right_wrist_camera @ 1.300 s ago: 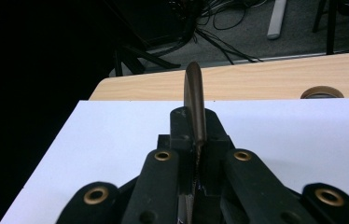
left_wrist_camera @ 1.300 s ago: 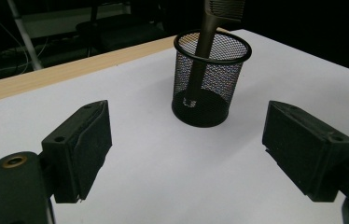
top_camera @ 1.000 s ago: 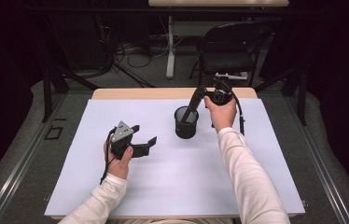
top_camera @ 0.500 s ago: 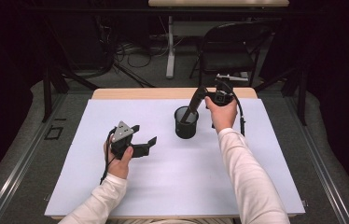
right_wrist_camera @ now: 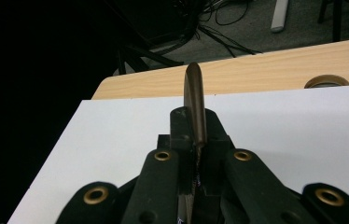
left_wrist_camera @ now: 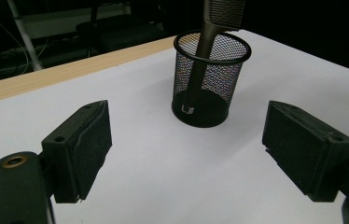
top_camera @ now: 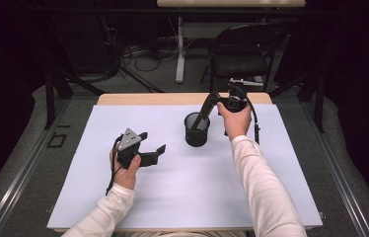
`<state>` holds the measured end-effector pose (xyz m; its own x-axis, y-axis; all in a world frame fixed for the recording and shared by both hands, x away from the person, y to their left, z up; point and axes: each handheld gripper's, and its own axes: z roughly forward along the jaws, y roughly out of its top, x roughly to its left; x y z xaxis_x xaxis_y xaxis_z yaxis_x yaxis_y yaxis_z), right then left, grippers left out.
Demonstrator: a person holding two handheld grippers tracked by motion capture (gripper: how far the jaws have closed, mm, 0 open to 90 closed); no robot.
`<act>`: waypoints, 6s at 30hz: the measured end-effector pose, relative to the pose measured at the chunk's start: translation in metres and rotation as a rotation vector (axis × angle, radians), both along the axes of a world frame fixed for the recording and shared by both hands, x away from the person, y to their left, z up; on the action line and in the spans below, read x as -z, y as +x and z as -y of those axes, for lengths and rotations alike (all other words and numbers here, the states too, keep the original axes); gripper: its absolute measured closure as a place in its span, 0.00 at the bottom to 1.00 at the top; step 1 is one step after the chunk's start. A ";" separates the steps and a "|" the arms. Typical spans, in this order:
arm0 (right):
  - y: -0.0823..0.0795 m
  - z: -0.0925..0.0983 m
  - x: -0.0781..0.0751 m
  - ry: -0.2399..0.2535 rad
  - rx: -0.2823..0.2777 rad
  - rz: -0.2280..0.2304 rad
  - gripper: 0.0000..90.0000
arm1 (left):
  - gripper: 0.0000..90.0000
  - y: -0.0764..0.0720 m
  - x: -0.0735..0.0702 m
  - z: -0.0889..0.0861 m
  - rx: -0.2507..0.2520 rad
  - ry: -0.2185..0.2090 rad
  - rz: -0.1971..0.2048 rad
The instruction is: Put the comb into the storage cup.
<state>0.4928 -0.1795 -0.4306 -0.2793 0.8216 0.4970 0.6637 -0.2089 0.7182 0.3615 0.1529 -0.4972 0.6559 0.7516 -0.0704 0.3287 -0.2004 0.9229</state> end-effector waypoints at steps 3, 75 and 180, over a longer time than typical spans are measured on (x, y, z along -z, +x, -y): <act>0.000 0.001 0.000 0.002 -0.001 0.000 0.97 | 0.18 0.000 0.000 0.000 0.000 0.001 0.000; -0.002 0.027 0.015 0.056 0.024 -0.013 0.92 | 0.18 0.000 0.001 0.001 0.000 0.008 -0.003; -0.079 0.037 -0.014 -0.258 -0.133 0.255 0.17 | 0.18 0.008 -0.026 -0.034 -0.061 -0.034 -0.015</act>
<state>0.4134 -0.2164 -0.4166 -0.4799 0.8587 0.1797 0.4661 0.0760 0.8815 0.3695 0.1873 -0.4714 0.6077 0.7870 -0.1063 0.3530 -0.1478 0.9239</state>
